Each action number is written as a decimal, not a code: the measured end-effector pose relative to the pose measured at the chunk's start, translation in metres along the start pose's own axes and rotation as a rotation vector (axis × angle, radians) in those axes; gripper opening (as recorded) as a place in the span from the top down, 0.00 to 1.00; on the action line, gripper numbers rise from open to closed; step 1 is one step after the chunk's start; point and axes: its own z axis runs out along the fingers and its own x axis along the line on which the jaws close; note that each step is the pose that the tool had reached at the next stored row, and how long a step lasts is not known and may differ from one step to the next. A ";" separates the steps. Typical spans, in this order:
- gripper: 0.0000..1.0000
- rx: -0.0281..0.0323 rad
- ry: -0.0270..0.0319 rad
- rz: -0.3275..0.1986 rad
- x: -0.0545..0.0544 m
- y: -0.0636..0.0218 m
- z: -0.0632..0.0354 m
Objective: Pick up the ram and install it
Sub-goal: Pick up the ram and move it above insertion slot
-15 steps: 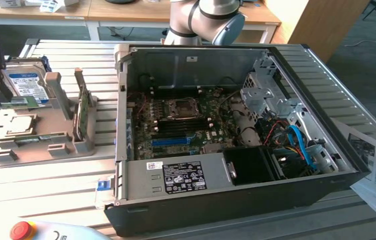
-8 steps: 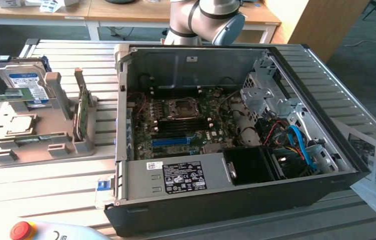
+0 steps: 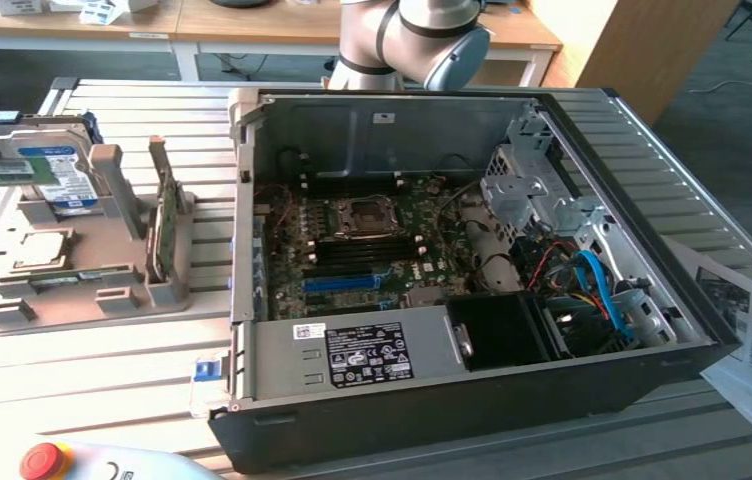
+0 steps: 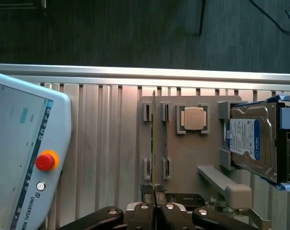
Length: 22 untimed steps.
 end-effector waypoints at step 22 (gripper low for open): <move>0.88 0.0000 0.0016 0.000 0.004 -0.0202 -0.0061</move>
